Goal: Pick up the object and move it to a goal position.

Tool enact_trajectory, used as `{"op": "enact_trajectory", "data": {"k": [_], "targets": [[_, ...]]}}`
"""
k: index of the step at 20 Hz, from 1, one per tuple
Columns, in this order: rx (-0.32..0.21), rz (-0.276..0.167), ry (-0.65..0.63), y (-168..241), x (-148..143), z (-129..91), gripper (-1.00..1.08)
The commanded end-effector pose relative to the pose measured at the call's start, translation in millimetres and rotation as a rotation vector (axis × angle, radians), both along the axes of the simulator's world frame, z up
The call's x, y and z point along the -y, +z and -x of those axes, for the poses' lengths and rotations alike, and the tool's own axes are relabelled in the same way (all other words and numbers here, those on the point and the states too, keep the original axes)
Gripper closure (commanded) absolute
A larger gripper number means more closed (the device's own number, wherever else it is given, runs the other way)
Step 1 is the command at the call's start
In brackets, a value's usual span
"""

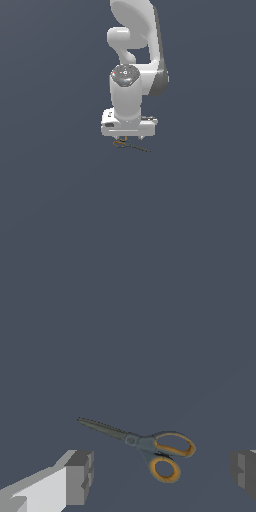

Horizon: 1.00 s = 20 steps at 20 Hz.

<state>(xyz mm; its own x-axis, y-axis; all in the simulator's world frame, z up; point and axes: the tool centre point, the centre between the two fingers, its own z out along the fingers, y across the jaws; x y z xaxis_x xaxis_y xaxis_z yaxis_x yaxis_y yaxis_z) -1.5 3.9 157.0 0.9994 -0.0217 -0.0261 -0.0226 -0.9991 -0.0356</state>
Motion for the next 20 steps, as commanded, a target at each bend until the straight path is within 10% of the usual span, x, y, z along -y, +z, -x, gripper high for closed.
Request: {"op": "enact_trajectory", "data": {"k": [1,20], "targets": [[0.000,0.000,0.000,0.0,0.0,0.0,-0.92],[0.030,-0.005,0.035,6.0,-9.1,-8.6,-0.92]]}}
